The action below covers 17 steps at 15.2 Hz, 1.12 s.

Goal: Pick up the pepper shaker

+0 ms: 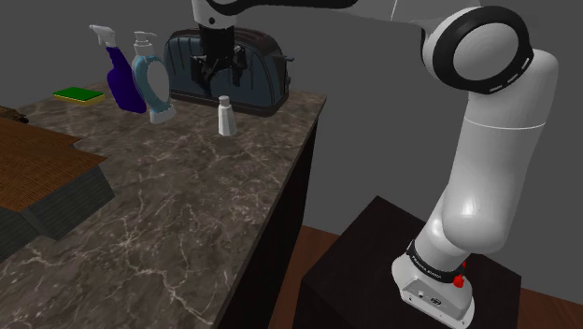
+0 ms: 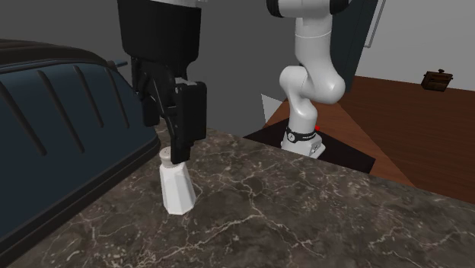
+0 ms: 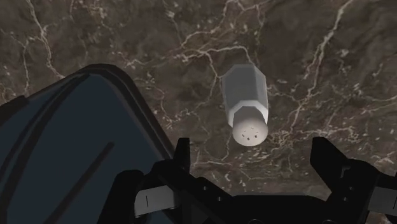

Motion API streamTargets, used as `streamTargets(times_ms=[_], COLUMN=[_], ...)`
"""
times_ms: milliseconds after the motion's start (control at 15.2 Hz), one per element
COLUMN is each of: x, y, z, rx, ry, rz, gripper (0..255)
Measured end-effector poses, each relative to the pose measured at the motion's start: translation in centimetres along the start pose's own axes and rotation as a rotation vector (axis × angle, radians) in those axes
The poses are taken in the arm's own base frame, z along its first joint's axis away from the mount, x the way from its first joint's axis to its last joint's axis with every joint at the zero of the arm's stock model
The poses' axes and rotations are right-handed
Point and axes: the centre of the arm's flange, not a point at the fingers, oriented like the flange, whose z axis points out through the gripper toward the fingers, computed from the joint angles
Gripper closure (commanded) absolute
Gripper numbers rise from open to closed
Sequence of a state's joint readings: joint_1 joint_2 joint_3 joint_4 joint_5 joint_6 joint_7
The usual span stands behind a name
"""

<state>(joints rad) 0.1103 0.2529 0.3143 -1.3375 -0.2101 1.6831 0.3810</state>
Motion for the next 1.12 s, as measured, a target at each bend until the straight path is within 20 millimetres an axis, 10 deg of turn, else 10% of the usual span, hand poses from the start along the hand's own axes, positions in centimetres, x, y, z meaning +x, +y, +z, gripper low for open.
streamTargets(times_ms=[528, 594, 1122], x=[0.1, 0.1, 0.1], y=[-0.6, -0.5, -0.5], z=[3.5, 3.6, 3.7], rx=[0.001, 0.001, 0.001], ry=[0.003, 0.003, 0.004], rz=[0.001, 0.001, 0.001], gripper=[0, 255, 255])
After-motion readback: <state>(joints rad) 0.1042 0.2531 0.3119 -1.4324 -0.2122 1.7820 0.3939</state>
